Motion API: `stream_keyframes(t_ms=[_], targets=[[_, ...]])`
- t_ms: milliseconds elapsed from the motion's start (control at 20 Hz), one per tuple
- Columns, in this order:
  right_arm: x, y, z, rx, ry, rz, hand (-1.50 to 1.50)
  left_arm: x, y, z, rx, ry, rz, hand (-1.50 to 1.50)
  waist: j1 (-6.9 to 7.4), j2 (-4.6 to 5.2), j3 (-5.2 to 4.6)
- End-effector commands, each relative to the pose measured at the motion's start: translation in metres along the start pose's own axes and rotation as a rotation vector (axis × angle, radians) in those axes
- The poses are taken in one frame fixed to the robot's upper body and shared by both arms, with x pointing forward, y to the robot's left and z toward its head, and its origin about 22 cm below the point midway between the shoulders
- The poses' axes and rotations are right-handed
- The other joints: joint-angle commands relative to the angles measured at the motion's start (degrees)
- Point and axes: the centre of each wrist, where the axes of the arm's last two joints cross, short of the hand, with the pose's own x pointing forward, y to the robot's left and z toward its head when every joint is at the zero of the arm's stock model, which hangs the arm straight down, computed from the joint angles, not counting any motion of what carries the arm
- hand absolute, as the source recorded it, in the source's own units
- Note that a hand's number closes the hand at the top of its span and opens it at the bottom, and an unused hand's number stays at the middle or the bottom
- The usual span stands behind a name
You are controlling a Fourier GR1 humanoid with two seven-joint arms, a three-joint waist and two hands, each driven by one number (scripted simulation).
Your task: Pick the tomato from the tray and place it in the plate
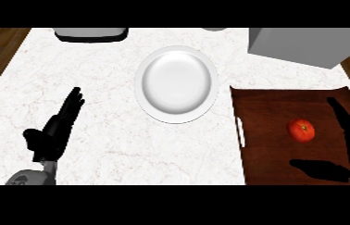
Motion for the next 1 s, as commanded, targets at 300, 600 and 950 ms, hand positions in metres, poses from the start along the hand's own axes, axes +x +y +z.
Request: stream_keyframes(t_ms=[300,600,950], targets=[[0.017,-0.016,-0.018,0.141,0.196,0.129,-1.5,-0.004,-0.004,0.002,-0.007,0.0,0.007,0.0,0.41,0.1,0.13],[0.004,-0.003,-0.018,0.206,0.269,0.222,-1.5,-0.012,-0.018,-0.014,-0.019,-0.005,-0.013,0.0,-0.04,0.19,0.12],[0.007,0.014,-0.035,0.256,0.281,0.217,-1.5,0.01,-0.012,-0.013,-0.01,-0.01,-0.001,0.0,0.3,0.07,0.15]])
